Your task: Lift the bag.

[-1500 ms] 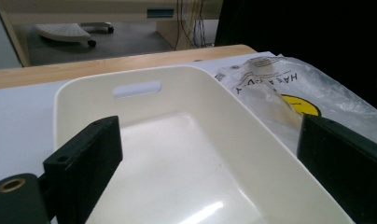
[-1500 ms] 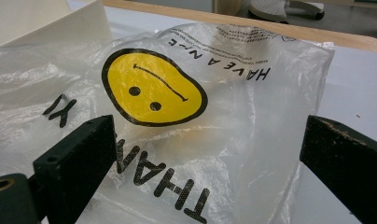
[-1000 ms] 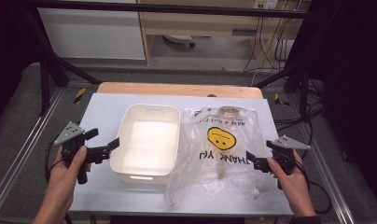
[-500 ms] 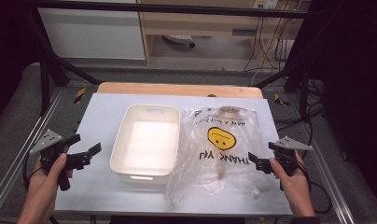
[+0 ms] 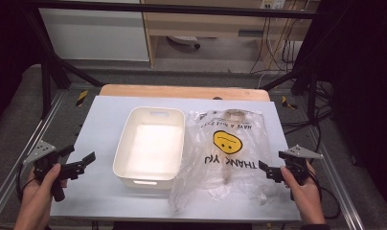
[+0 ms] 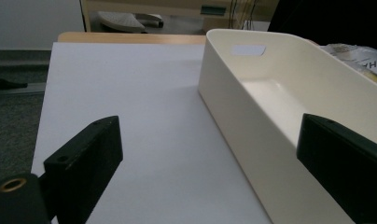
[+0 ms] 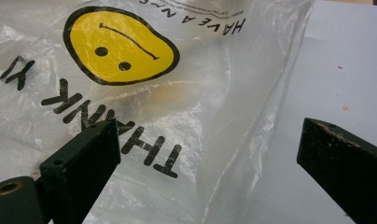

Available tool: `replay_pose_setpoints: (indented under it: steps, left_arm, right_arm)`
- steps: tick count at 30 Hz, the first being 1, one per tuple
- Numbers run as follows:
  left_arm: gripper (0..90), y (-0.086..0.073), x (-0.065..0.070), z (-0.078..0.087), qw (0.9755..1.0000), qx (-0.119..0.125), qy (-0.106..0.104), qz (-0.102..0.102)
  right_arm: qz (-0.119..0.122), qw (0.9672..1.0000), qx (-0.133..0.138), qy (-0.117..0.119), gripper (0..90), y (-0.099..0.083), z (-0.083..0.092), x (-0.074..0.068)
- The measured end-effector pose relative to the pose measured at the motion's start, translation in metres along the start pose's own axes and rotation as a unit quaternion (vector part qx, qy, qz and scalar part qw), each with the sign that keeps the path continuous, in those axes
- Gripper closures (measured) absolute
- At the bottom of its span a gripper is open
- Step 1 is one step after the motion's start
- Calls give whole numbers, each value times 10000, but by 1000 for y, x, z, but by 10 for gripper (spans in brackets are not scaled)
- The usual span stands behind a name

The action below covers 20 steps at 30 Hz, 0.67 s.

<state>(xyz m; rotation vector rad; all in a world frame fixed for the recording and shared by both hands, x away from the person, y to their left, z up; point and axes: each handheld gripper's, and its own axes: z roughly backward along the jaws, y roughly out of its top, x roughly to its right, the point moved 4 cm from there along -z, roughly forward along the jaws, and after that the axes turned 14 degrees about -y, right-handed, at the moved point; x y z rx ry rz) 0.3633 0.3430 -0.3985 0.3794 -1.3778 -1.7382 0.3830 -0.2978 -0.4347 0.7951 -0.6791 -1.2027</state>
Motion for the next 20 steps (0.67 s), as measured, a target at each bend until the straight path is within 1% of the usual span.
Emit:
replay_pose_setpoints:
  steps: [1, 3, 4, 5, 9, 12, 14, 15, 16, 17, 18, 19, 20]
  left_arm:
    - [67, -3, -1, -2, 10000, -19, 8, 9]
    - [70, -8, -4, -5, 9999, -80, 80, -52]
    - [74, -11, -6, -6, 9999, -93, 109, -82]
    - [79, -14, -7, -8, 9998, -123, 126, -82]
    - [80, -29, -11, -14, 9996, -265, 91, 9]
    - [82, -40, -11, -21, 9993, -377, 28, 60]
    - [94, -47, -8, -28, 9987, -508, -36, 32]
    - [96, -49, -7, -31, 9980, -621, -62, -28]
    - [92, -51, -6, -34, 9974, -719, -42, -63]
    - [91, -52, -6, -36, 9970, -777, -9, -57]
    - [94, -52, -7, -37, 9967, -806, 56, -27]
    - [110, -51, -8, -39, 9965, -824, 163, 3]
    - [130, -51, -11, -42, 9960, -861, 222, 14]
  right_arm:
    - [15, 10000, -27, -5, 72, -2, -1, 1]
    - [-19, 10000, -50, -10, 76, -4, -2, 2]
    - [7, 10000, -63, -29, 78, -6, -2, 4]
    - [-14, 10000, -70, -42, 78, -7, -3, 4]
    - [-49, 9999, -148, -40, 78, -11, -6, 6]
    - [-42, 9997, -234, -32, 73, -16, -9, 5]
    - [5, 9996, -290, -18, 70, -19, -12, 4]
    - [1, 9995, -315, -17, 68, -21, -13, 3]
    - [10, 9994, -353, 11, 67, -22, -14, 1]
    - [40, 9993, -379, 9, 65, -23, -15, 1]
    - [16, 9992, -393, 15, 64, -24, -16, 0]
    - [49, 9992, -385, 11, 62, -24, -16, 0]
    - [52, 9992, -393, 19, 59, -25, -16, 0]
